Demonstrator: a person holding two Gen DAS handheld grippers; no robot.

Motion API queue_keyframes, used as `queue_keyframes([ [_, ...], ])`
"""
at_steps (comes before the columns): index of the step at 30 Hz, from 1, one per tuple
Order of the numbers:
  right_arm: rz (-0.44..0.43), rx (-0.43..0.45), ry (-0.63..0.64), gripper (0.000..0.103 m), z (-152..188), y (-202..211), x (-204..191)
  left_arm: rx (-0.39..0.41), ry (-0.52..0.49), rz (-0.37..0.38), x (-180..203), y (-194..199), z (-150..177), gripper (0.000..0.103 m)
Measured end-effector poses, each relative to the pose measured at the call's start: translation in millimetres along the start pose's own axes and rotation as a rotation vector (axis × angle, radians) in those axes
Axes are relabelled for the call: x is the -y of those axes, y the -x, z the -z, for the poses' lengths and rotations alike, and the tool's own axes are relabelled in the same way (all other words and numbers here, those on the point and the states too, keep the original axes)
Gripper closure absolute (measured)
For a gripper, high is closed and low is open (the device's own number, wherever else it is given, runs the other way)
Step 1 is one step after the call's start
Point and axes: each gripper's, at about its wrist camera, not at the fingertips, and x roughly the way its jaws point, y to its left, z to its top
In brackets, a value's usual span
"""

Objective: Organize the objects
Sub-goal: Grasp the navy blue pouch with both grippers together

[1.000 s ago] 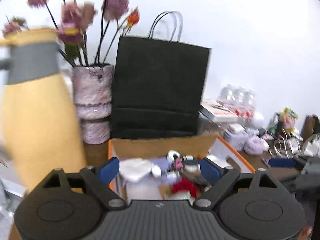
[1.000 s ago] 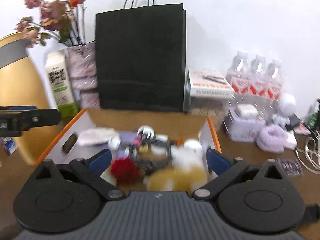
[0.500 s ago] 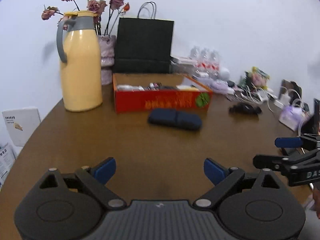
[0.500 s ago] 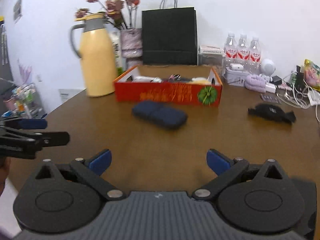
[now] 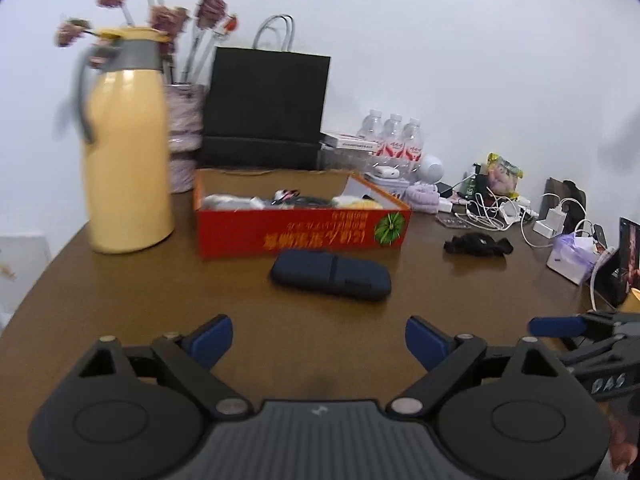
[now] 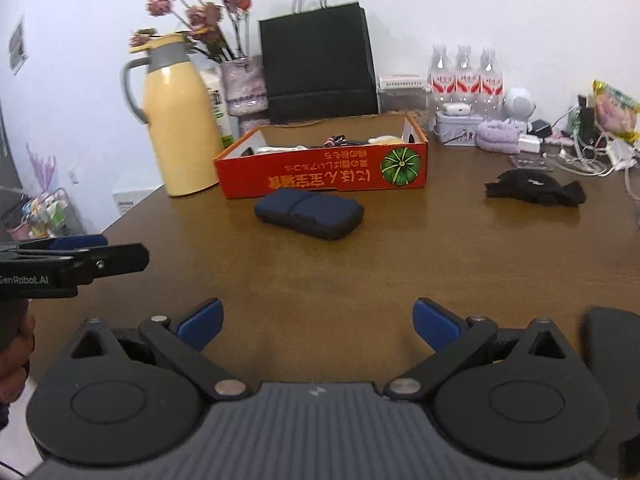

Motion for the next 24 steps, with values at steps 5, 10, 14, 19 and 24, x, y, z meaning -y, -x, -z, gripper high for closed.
queue_keyframes([
  [5, 0.027, -0.001, -0.080, 0.011, -38, -84, 14, -0.065, -0.002, 0.030, -20, -102, -42, 0.024],
  [10, 0.011, -0.063, -0.173, 0.035, -58, -158, 32, -0.136, -0.015, 0.032, -32, -183, -53, 0.037],
  [14, -0.006, -0.037, -0.170, 0.049, -59, -176, 36, -0.142, 0.045, 0.084, -40, -190, -46, 0.048],
  [19, -0.006, -0.017, -0.167, 0.049, -58, -178, 36, -0.126, -0.006, 0.073, -32, -184, -43, 0.051],
  [24, -0.007, -0.022, -0.185, 0.056, -58, -170, 41, -0.131, 0.055, 0.076, -37, -171, -41, 0.068],
])
